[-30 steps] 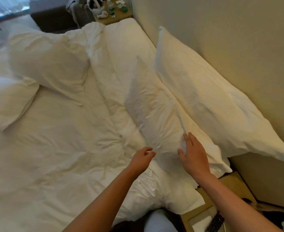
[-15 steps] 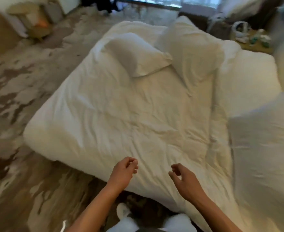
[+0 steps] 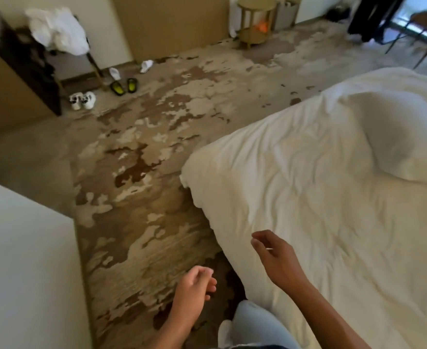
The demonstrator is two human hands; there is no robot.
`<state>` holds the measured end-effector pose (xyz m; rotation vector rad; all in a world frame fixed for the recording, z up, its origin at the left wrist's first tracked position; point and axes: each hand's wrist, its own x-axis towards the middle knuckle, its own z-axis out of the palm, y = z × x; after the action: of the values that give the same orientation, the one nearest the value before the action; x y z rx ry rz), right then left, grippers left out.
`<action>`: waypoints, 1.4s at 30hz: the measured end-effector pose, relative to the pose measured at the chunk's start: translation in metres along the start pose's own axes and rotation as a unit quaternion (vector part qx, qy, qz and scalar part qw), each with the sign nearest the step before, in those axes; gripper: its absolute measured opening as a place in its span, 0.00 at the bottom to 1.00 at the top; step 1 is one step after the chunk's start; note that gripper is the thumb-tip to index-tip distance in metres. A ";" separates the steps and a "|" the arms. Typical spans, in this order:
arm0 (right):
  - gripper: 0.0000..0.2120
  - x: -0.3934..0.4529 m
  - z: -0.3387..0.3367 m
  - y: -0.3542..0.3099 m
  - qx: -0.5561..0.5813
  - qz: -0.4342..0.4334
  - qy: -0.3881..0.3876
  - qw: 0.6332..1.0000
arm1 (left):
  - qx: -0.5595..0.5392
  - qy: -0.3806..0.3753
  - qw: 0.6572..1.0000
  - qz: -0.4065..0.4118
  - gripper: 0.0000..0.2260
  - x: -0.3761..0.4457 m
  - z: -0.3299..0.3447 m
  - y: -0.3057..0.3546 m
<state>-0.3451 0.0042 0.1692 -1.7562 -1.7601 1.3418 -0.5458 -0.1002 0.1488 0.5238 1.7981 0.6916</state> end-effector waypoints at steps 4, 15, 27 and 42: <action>0.08 0.047 0.010 -0.008 -0.023 0.016 -0.033 0.999 | -0.028 0.016 0.999 -0.006 0.11 0.048 -0.011 0.037; 0.05 0.263 0.043 -0.090 -0.042 0.023 -0.069 0.997 | -0.005 0.038 0.994 0.105 0.11 0.214 -0.106 0.233; 0.07 0.557 0.128 -0.316 -0.032 -0.079 -0.126 0.988 | -0.070 0.130 0.989 -0.014 0.09 0.406 -0.263 0.303; 0.04 0.775 0.081 -0.407 0.008 0.091 0.098 0.991 | 0.063 -0.135 0.982 0.120 0.09 0.706 -0.276 0.623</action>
<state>-0.8066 0.7515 0.1452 -2.0038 -1.5126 1.1995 -1.0190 0.7592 0.1514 0.8875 1.5441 0.6367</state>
